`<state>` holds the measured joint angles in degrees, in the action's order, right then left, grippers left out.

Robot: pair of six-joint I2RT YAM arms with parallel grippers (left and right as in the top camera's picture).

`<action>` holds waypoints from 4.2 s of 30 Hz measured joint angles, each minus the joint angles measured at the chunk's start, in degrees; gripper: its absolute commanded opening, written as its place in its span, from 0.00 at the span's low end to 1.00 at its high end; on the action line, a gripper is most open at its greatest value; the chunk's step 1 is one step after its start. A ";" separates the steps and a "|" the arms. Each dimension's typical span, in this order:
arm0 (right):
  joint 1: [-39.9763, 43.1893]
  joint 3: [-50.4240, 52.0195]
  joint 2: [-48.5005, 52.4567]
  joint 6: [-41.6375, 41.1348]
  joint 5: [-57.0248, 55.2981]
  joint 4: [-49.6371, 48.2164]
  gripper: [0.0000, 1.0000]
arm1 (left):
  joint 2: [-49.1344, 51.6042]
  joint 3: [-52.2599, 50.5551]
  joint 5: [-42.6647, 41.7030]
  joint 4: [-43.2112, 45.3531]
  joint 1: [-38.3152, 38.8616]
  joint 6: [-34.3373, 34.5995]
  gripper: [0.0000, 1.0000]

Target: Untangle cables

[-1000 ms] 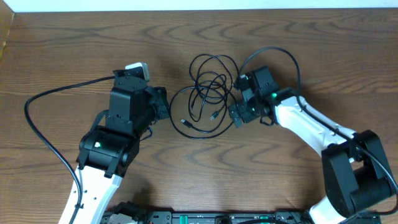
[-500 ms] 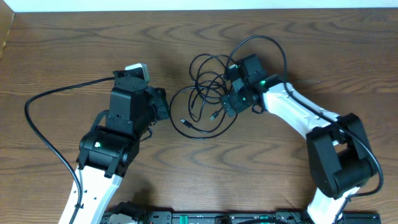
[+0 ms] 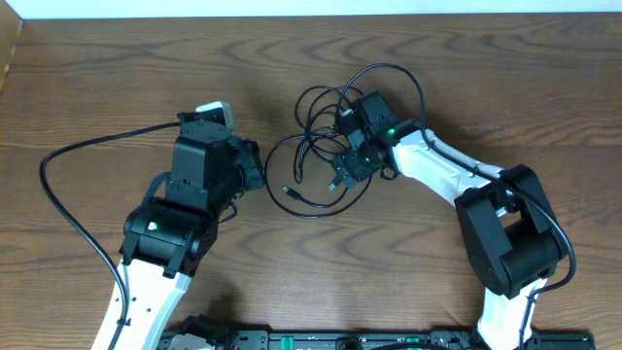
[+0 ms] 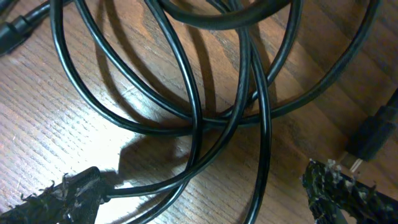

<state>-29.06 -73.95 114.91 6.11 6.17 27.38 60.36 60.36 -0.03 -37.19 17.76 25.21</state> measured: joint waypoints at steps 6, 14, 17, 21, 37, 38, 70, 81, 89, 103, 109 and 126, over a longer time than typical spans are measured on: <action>0.00 0.00 0.00 0.57 -0.02 0.20 0.89 | 0.00 0.00 0.00 0.02 -0.04 0.00 0.35; 0.00 -0.26 0.87 0.81 0.00 0.46 0.75 | 0.00 0.00 0.00 -0.11 -0.02 0.00 0.35; 0.00 -1.14 1.92 0.35 -0.46 -0.11 0.60 | 0.00 0.00 0.00 -0.63 -0.02 0.00 0.35; 0.00 -1.79 2.73 -0.26 -0.83 -1.36 0.01 | 0.00 0.00 0.00 -1.31 -0.02 0.00 0.35; 0.55 -15.30 3.32 -6.80 -1.79 17.44 0.01 | 0.96 0.00 0.00 -1.42 -0.02 0.00 0.47; 0.68 -17.79 2.99 -6.88 -1.97 19.43 0.01 | 1.55 0.00 -0.02 -1.40 -0.04 -0.02 0.47; 21.75 -40.11 -27.61 -11.32 -2.67 40.19 0.01 | 29.03 -0.13 -28.15 24.81 4.72 -5.62 0.52; 21.68 -40.09 -27.12 -11.28 3.10 42.53 0.01 | 29.03 -0.13 -32.44 35.08 10.16 -6.01 0.52; 21.68 -40.09 -27.12 -10.16 7.89 45.48 0.01 | 32.39 -0.13 -32.24 44.13 10.80 -5.97 0.52; 21.64 -40.09 -28.57 -9.49 14.58 47.50 0.01 | 45.81 -0.13 -32.79 61.00 15.78 -1.92 0.52; 21.64 -40.09 -31.56 -9.40 15.96 48.39 0.01 | 48.68 -0.13 -31.10 63.17 16.15 -0.50 0.52; 21.64 -40.09 -34.25 -8.20 16.57 48.92 0.01 | 50.88 -0.13 -29.64 63.58 16.13 0.28 0.52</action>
<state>-7.42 -114.04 80.66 -2.09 22.74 76.29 111.24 60.23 -29.67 26.39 33.89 25.50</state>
